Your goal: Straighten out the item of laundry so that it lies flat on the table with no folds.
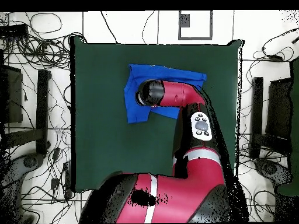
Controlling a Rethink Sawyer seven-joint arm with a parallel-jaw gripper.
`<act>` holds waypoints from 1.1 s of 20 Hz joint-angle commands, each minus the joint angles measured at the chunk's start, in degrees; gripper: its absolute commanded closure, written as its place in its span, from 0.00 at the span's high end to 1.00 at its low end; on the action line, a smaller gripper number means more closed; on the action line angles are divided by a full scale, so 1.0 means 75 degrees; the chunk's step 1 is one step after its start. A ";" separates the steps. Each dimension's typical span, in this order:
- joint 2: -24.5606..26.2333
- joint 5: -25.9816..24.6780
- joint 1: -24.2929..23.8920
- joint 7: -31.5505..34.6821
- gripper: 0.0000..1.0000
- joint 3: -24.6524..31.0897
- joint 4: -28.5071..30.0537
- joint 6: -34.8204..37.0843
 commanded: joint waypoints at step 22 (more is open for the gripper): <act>-0.0994 -0.0146 -0.0153 -0.1976 1.00 0.1668 0.2407 0.2409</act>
